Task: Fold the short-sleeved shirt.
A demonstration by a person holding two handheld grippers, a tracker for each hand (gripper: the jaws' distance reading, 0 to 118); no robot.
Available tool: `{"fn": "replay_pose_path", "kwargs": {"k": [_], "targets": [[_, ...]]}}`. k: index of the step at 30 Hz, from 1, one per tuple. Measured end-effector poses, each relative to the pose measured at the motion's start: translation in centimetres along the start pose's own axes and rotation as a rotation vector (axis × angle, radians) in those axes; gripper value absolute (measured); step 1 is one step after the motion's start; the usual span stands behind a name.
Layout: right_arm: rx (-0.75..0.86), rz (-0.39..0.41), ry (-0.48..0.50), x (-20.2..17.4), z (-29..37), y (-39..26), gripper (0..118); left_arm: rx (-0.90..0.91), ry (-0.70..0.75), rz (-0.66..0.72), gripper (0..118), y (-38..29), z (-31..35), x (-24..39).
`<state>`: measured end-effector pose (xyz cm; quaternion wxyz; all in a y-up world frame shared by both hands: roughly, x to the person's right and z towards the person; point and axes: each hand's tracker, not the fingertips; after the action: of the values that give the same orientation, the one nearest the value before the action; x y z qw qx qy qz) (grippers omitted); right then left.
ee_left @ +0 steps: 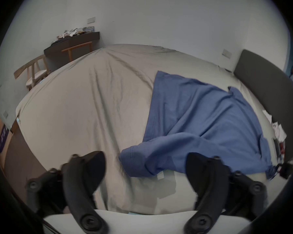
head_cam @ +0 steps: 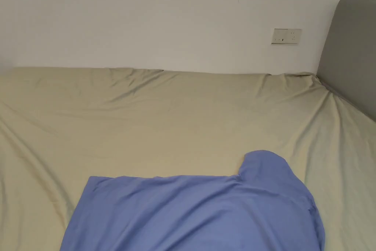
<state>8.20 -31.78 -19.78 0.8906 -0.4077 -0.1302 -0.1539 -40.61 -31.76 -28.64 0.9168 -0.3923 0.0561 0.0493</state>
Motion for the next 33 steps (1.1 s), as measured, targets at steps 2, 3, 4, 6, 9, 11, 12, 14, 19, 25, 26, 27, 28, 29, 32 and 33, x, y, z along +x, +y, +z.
{"fn": "replay_pose_path", "kwargs": {"k": [2,3,4,6,9,11,12,14,19,25,26,27,28,29,32,33], "targets": [[-0.004,0.001,0.000,0.0,0.0,0.2,2,-0.052,0.029,-0.016,69,0.0,-1.5,0.2],[-0.005,0.004,-0.001,0.0,-0.1,0.3,2,-0.066,0.017,0.002,64,0.0,-2.0,0.1],[-0.005,0.006,-0.004,-0.1,-0.1,0.3,2,-0.085,0.002,0.037,58,0.1,-2.3,0.1],[-0.003,0.004,-0.007,-0.1,-0.1,0.3,2,-0.095,-0.020,0.110,25,0.1,-2.5,0.0],[-0.008,0.002,-0.011,0.0,0.0,0.2,2,-0.081,-0.066,0.151,4,-0.2,-1.9,0.0],[-0.014,0.008,-0.020,0.1,-0.2,0.1,2,-0.074,-0.053,0.139,4,-0.3,-1.6,0.1],[-0.017,0.011,-0.025,0.2,-0.2,0.1,2,-0.070,-0.050,0.137,4,-0.3,-1.3,0.0],[-0.017,0.010,-0.027,0.3,-0.5,0.1,2,-0.065,-0.058,0.158,4,-0.3,-1.0,-0.3],[-0.012,0.002,-0.074,0.6,-2.4,0.2,102,-0.057,-0.059,0.165,4,0.3,-0.4,0.0],[-0.086,-0.008,-0.024,0.7,-4.4,-0.1,96,-0.068,-0.049,0.137,4,0.1,-0.5,0.6],[-0.099,-0.003,-0.019,0.7,-4.7,-0.3,83,-0.070,-0.047,0.141,4,0.1,-0.5,0.6],[-0.105,0.005,-0.009,0.6,-4.8,-0.5,63,-0.071,-0.048,0.146,4,0.1,-0.4,0.5],[-0.108,0.022,0.011,0.4,-4.8,-0.6,36,-0.069,-0.052,0.150,4,0.1,-0.3,0.5],[-0.106,0.041,0.027,0.1,-4.7,-0.7,23,-0.067,-0.054,0.153,4,0.1,-0.1,0.5],[-0.119,0.040,0.033,-0.2,-3.9,-0.2,20,-0.050,-0.063,0.172,4,0.4,0.8,0.4],[-0.120,0.035,0.028,-0.2,-3.6,0.0,19,-0.043,-0.070,0.189,4,0.6,1.0,0.3]]}}
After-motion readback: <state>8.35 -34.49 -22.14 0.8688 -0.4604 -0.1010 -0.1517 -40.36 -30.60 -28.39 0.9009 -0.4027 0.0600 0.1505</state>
